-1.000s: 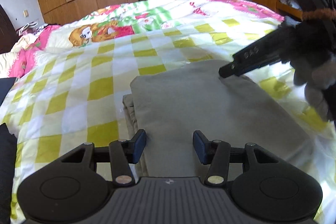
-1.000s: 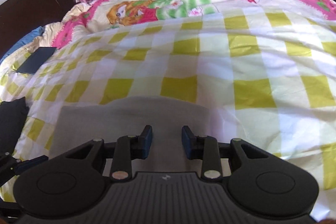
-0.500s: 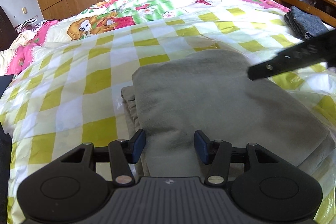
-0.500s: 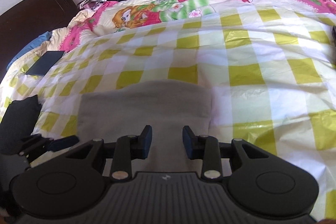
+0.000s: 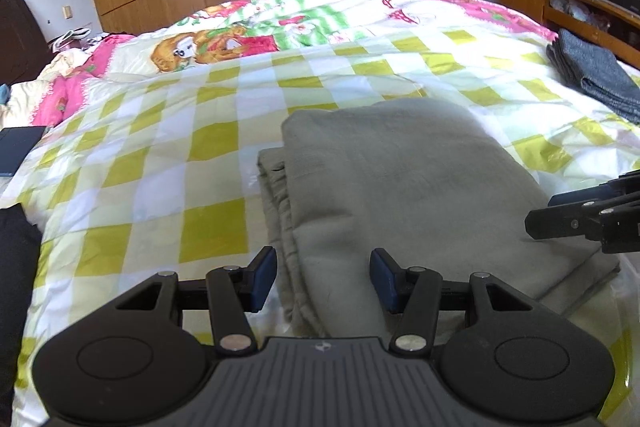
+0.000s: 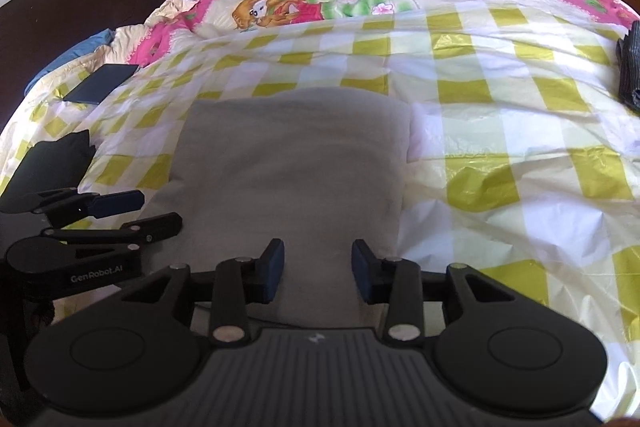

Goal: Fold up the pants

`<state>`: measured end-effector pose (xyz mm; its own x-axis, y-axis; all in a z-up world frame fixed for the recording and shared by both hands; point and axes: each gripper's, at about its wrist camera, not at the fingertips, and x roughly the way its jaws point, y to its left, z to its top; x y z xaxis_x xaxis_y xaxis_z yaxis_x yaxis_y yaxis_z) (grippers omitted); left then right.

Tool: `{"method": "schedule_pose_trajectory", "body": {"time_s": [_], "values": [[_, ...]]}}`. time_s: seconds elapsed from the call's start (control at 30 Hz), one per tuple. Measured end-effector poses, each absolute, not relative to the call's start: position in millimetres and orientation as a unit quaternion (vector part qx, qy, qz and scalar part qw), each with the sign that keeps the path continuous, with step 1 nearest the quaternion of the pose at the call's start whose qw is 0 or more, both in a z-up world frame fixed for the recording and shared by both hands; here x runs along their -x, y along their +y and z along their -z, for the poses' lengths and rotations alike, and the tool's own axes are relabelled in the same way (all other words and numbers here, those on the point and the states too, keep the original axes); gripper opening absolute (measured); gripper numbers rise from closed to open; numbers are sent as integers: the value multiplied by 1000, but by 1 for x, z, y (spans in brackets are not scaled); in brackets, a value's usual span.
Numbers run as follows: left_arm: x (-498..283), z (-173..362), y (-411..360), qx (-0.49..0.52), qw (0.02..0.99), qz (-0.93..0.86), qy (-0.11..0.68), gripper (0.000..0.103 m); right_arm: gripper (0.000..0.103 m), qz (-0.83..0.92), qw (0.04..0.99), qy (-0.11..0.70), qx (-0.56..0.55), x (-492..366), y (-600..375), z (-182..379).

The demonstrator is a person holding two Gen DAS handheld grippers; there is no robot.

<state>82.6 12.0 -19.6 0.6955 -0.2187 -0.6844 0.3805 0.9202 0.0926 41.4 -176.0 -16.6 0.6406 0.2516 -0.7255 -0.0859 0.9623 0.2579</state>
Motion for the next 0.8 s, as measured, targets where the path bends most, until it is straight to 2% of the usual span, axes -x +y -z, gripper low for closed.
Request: {"method": "schedule_pose_trajectory", "body": {"time_s": [0.23,0.33,0.6,0.8], "values": [[-70,32,17,-117,907,165,369,65,41,-98,902,411,-93,-33,-169,11],[-67,25,18,-110,909,162,369,65,46,-101,898,418,-90,-29,-164,15],[-55,27,17,-102,907,158,378,65,46,-85,905,409,-85,-22,-159,6],[-51,30,20,-94,904,162,385,66,47,-82,893,433,-90,-26,-165,16]]}}
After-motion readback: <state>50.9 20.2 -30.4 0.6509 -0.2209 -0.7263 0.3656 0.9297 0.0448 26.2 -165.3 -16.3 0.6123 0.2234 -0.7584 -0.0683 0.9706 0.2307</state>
